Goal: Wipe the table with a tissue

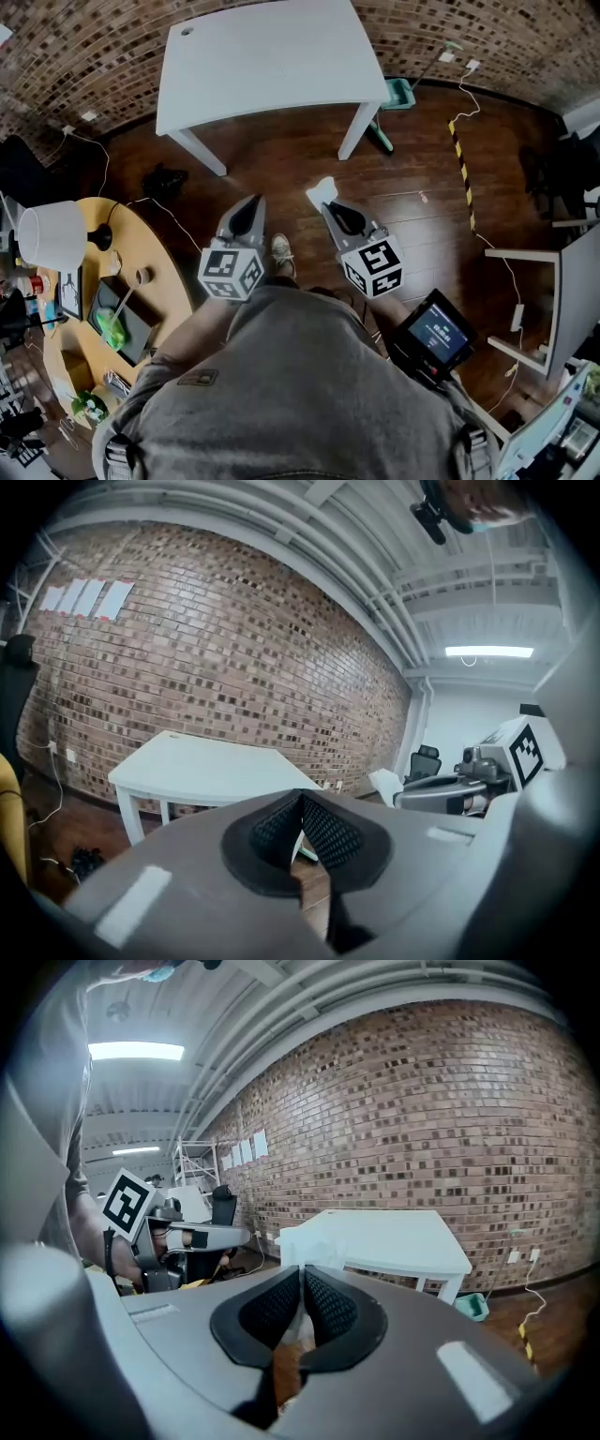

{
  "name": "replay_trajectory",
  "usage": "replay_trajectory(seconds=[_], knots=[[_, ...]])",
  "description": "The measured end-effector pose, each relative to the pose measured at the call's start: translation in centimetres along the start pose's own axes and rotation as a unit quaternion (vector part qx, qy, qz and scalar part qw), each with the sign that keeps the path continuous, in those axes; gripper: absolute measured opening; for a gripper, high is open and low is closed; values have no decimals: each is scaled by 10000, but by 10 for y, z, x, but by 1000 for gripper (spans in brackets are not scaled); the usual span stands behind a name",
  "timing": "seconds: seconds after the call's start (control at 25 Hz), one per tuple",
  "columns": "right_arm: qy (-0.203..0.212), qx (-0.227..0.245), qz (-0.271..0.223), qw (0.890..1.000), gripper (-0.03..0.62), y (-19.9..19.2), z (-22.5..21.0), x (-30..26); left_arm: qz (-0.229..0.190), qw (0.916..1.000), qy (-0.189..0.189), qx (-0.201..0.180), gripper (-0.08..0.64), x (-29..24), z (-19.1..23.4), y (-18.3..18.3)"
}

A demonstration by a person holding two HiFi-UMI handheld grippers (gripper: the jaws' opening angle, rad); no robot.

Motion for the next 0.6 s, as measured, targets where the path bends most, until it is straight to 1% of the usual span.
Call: replay_trajectory(seconds=[0.32,0.6], knots=[[-64,17,-36,10000,28,29,-25,-79,37,9999,-74,87,2,-58,60,18],[-74,67,45,9999,28,39,-40,-114,1,9998,-36,211,2,-83,86,27]])
Point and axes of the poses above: the fingertips, and each gripper's own axes: x backward along the fingers, z to its left, y out of its top, the point moved 1 cm from there along x, backward along the fingers, and after that the axes turned 9 degrees about -z, right-handed, at the moved point
